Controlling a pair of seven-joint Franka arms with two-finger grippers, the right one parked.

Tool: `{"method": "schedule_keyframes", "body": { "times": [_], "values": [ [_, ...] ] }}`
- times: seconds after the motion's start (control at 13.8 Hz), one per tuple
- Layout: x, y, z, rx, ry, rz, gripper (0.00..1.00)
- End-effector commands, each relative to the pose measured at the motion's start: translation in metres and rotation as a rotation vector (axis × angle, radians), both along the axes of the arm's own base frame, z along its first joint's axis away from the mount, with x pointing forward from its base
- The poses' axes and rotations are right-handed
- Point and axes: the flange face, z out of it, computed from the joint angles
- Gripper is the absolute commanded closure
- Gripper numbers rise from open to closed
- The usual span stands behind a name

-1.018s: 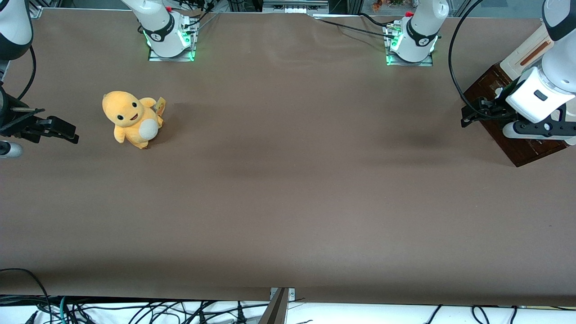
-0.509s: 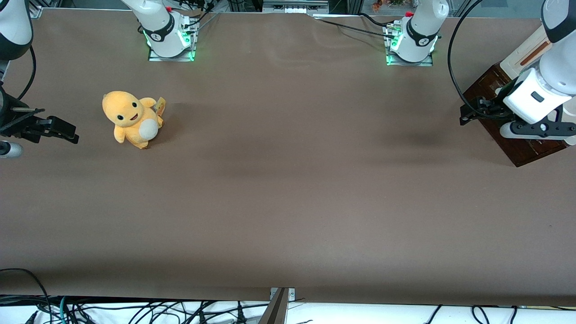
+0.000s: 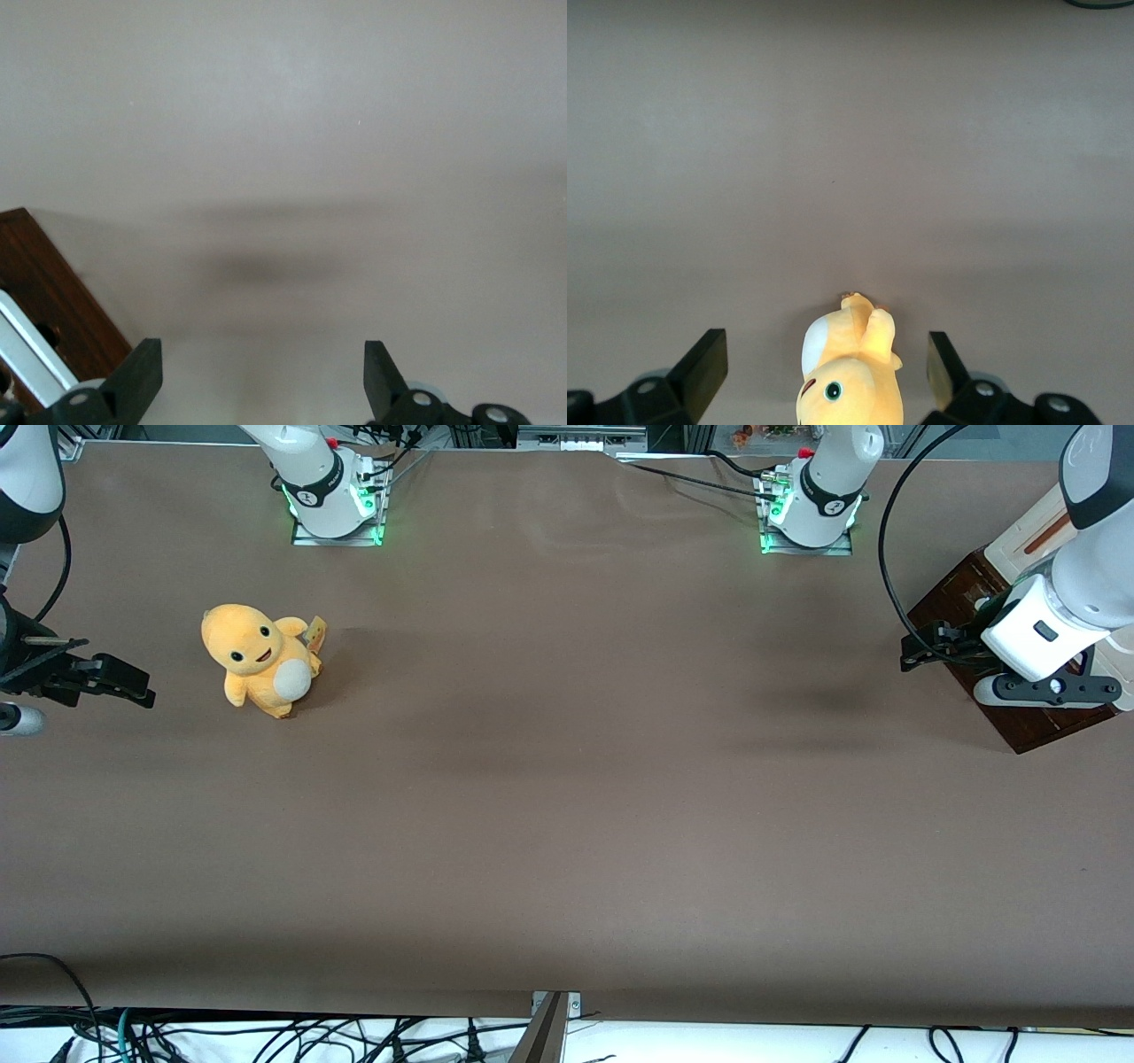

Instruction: Open lower drawer with left arm only

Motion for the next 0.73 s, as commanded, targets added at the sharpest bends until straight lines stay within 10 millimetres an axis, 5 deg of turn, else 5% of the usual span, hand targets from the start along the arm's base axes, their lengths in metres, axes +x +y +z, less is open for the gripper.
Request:
{"method": "schedule_keyframes", "body": {
  "times": [0.0, 0.15, 0.44, 0.65],
  "values": [
    [0.000, 0.003, 0.001, 0.019, 0.032, 0.003, 0.00],
    [-0.002, 0.006, -0.002, 0.122, 0.048, -0.023, 0.00],
    [-0.009, 0.018, -0.037, 0.327, 0.244, -0.053, 0.00],
    [0.005, 0.031, -0.070, 0.485, 0.274, 0.014, 0.00]
  ]
}}
